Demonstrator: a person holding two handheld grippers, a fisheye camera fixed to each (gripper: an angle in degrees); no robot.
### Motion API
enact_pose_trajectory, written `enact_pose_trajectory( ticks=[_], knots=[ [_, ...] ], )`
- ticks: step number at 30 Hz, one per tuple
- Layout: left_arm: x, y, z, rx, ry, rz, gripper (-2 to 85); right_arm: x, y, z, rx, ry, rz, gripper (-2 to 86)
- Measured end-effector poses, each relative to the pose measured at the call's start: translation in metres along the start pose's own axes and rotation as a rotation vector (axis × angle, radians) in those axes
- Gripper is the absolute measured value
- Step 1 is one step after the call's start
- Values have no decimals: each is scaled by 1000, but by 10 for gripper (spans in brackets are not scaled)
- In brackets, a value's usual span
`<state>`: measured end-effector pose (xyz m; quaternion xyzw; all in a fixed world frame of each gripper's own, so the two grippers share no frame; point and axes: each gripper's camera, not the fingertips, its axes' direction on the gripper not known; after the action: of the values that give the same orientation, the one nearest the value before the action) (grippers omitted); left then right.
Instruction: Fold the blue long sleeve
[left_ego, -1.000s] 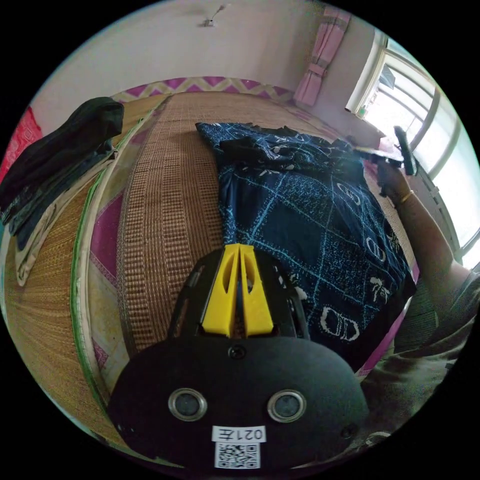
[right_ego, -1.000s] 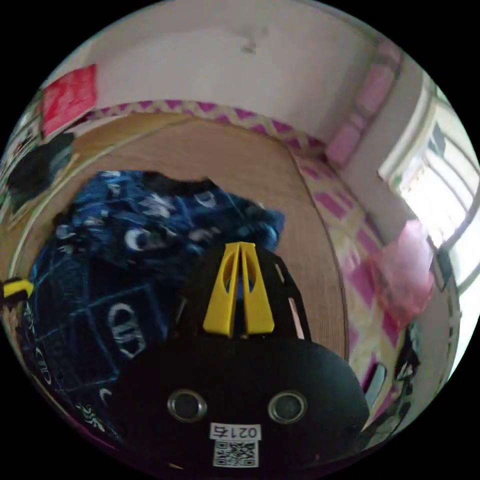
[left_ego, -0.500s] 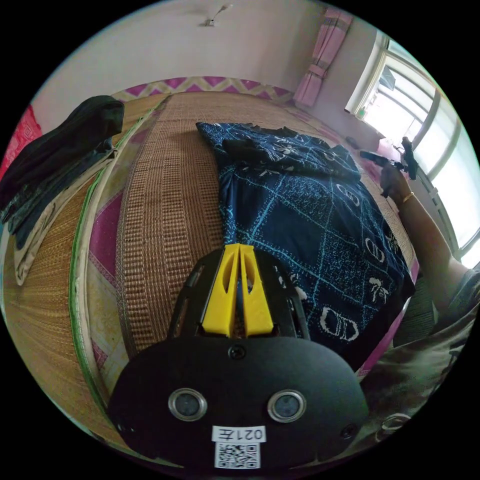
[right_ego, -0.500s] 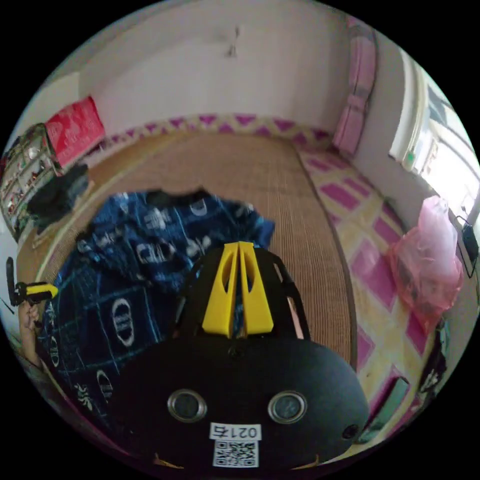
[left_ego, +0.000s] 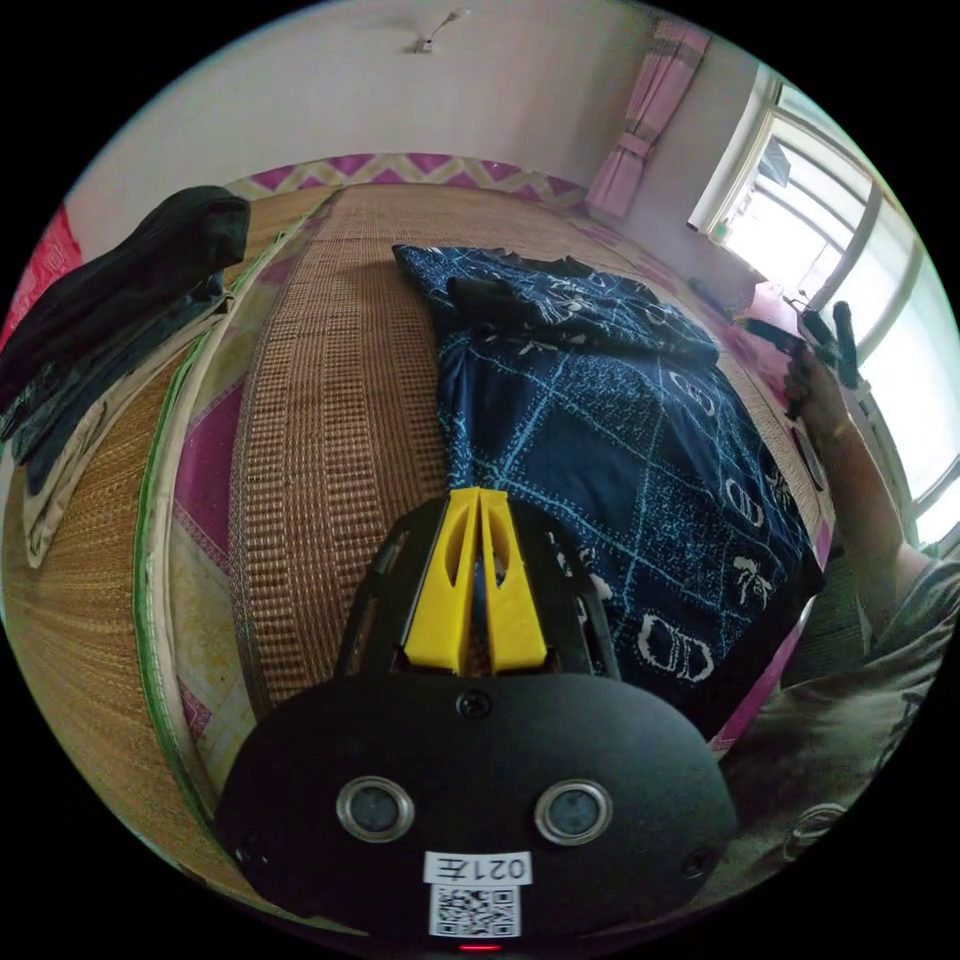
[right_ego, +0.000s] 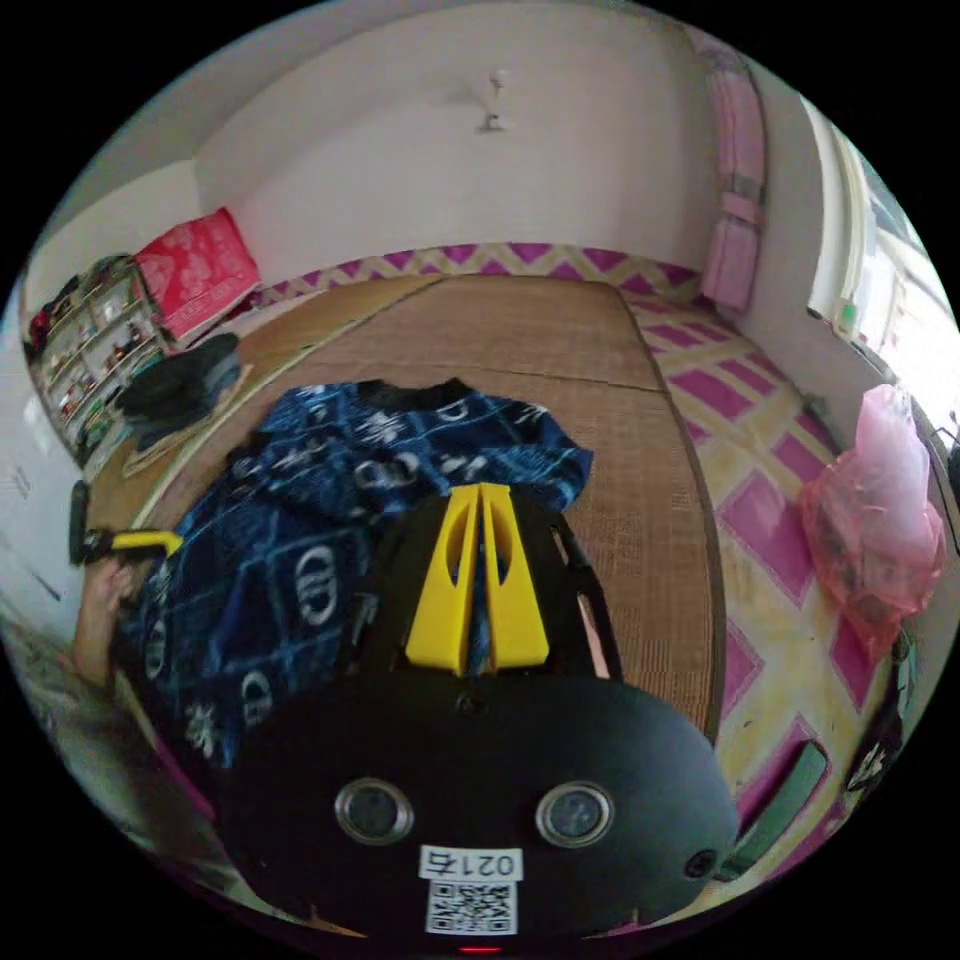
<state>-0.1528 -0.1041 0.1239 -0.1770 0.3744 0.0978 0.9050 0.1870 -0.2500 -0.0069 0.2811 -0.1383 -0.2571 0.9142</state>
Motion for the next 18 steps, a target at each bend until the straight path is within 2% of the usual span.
enact_pose_trajectory(
  ticks=[4,6,9,14,18],
  knots=[
    [-15,4,-17,-2,145,-17,-4,-1,74,-54,-34,-83,16,-1],
    [-16,20,-49,81,245,30,8,13,124,-83,-56,-147,81,10],
    [-17,48,-78,140,317,71,75,37,181,-108,-99,-242,174,45],
    [-24,89,-86,52,290,27,159,75,251,-130,-122,-379,337,77],
    [-35,115,-81,14,339,-33,168,88,277,-135,-149,-476,392,83]
  ],
)
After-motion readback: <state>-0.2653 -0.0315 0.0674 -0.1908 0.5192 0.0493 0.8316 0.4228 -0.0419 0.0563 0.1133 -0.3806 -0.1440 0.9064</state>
